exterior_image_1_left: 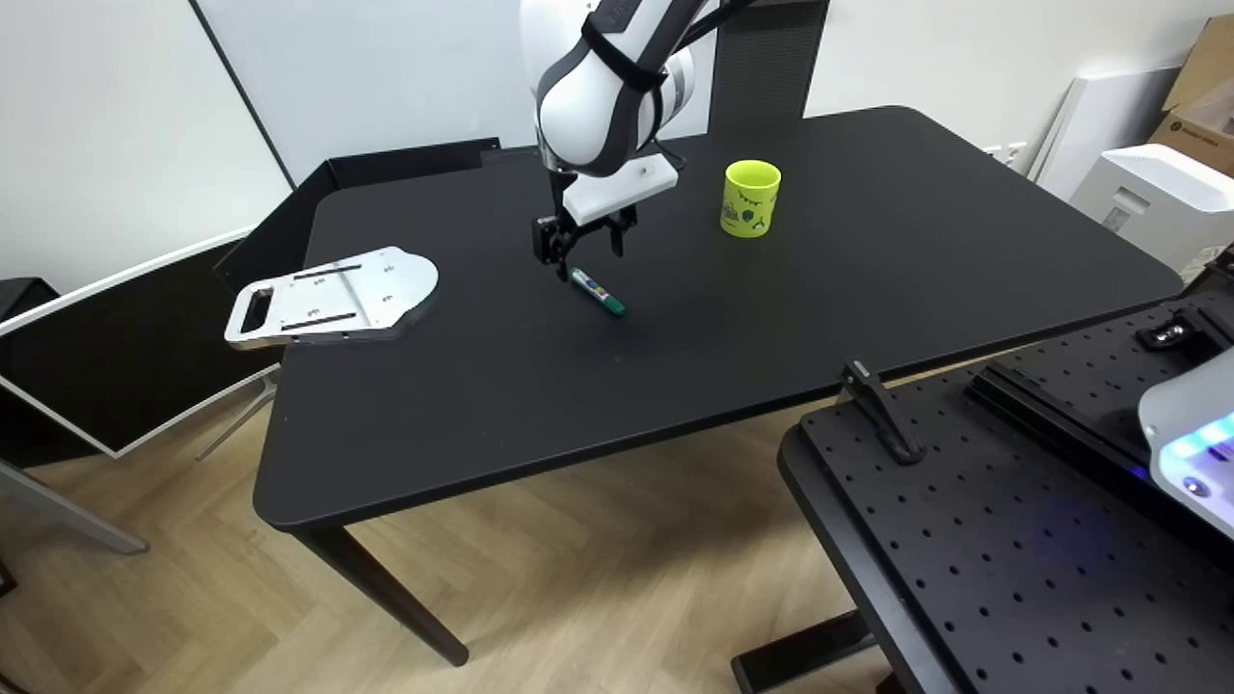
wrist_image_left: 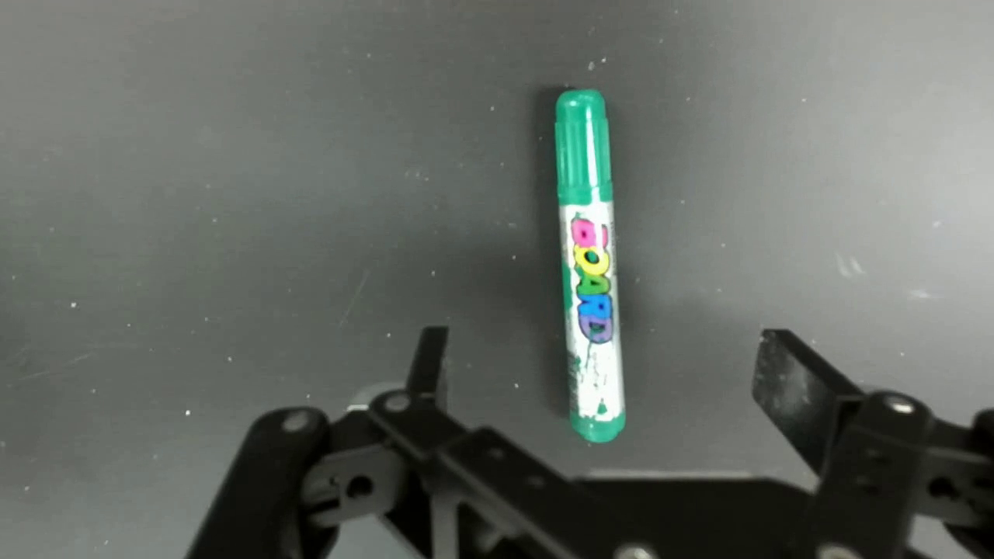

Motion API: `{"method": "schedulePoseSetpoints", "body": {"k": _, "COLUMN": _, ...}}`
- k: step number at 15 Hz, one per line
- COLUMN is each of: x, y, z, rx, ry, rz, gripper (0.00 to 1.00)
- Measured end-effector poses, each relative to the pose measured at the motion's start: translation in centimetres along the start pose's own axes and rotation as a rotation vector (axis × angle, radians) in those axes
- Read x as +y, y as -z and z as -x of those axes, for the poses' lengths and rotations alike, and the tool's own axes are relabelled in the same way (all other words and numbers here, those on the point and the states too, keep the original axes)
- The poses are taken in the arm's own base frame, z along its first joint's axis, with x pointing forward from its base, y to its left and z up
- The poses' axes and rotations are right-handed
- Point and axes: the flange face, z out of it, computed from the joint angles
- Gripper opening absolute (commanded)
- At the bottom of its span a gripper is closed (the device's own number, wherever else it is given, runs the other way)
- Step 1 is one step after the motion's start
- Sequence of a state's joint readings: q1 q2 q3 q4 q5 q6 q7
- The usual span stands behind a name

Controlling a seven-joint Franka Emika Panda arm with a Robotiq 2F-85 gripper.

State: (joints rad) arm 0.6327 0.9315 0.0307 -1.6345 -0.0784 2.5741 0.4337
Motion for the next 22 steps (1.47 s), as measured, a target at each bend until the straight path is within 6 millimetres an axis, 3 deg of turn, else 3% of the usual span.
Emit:
{"method": "schedulePoseSetpoints", "body": {"k": 1, "x": 0.1, "y": -0.6, "z": 0.2, "rx": -0.007, "ry": -0.001, "rz": 0.001, "gripper": 1.00}}
{"method": "schedulePoseSetpoints", "body": {"k": 2, "x": 0.1, "y": -1.3, "z": 0.3, "rx": -0.014, "ry": -0.003, "rz": 0.003, "gripper": 0.75}}
{"method": "schedulePoseSetpoints", "body": {"k": 3, "x": 0.1, "y": -1.9, "z": 0.4, "rx": -0.020, "ry": -0.004, "rz": 0.004, "gripper": 0.73}}
{"method": "schedulePoseSetpoints", "body": {"k": 8, "x": 0.1, "y": -3.9, "z": 0.5, "rx": -0.034, "ry": -0.008, "rz": 0.007, "gripper": 0.38}}
{"method": "schedulePoseSetpoints", "body": {"k": 14, "x": 0.1, "y": -3.3, "z": -0.3, "rx": -0.024, "ry": -0.028, "rz": -0.002, "gripper": 0.01}}
{"method": "schedulePoseSetpoints", "body": {"k": 18, "x": 0.5, "y": -3.3, "z": -0.6, "rx": -0.023, "ry": -0.051, "rz": -0.007, "gripper": 0.05}}
{"method": "schedulePoseSetpoints", "body": {"k": 22, "x": 2.4, "y": -3.2, "z": -1.4, "rx": -0.028, "ry": -0.119, "rz": -0.031, "gripper": 0.05}}
